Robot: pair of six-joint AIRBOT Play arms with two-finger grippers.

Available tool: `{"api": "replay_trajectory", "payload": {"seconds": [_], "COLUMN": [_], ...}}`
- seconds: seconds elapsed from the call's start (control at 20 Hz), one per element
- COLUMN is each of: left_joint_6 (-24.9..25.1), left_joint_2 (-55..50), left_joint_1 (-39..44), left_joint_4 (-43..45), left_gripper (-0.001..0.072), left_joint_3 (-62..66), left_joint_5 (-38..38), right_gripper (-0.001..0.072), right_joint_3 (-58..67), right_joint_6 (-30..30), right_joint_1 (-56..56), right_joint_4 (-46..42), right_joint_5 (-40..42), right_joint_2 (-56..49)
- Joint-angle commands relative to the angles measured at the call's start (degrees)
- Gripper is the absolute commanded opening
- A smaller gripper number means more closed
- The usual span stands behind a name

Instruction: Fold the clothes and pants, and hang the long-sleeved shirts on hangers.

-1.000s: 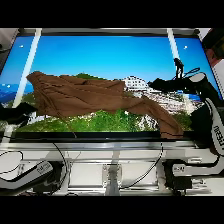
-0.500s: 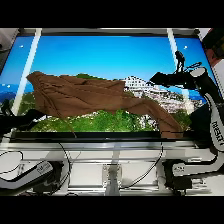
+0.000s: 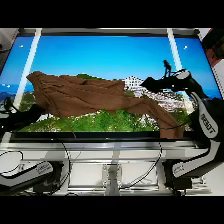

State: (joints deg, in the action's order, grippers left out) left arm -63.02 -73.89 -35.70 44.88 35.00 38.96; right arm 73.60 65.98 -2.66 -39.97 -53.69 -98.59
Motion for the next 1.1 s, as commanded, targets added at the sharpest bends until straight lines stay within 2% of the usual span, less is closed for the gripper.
{"api": "replay_trajectory", "payload": {"seconds": [0.0,0.15,0.2,0.25,0.45,0.65,0.85,0.95,1.05], "left_joint_6": [0.1,0.4,0.5,0.5,0.5,0.5,0.5,0.5,0.5], "left_joint_2": [-0.8,2.4,4.1,5.9,11.4,12.0,12.0,12.0,12.0], "left_joint_1": [3.3,3.0,3.0,3.0,3.0,3.0,3.0,3.0,3.0], "left_joint_4": [-0.6,-0.5,-0.4,-0.4,-0.4,-0.4,-0.4,-0.4,-0.4], "left_gripper": [0.0042,0.0035,0.0036,0.0036,0.0036,0.0036,0.0036,0.0036,0.0036], "left_joint_3": [0.0,0.1,0.1,0.1,0.1,0.1,0.1,0.1,0.1], "left_joint_5": [-4.3,-4.7,-4.6,-4.5,-4.4,-3.6,-3.6,-3.6,-3.6], "right_gripper": [0.0553,0.0563,0.0645,0.0695,0.0665,0.0659,0.0597,0.0551,0.0539], "right_joint_3": [4.4,13.6,16.4,19.2,27.5,28.6,28.6,28.6,28.6], "right_joint_6": [0.6,4.0,4.0,4.1,12.8,13.0,12.3,12.3,12.3], "right_joint_1": [4.6,7.4,8.0,8.5,9.5,11.1,13.8,14.2,14.2], "right_joint_4": [1.8,0.5,-0.4,-2.2,-11.7,-11.9,-12.7,-12.9,-12.8], "right_joint_5": [0.9,1.2,1.1,0.6,-5.6,-9.5,-3.3,-3.8,-4.5], "right_joint_2": [-4.5,-10.0,-11.7,-13.2,-18.6,-21.7,-22.1,-22.1,-22.1]}}
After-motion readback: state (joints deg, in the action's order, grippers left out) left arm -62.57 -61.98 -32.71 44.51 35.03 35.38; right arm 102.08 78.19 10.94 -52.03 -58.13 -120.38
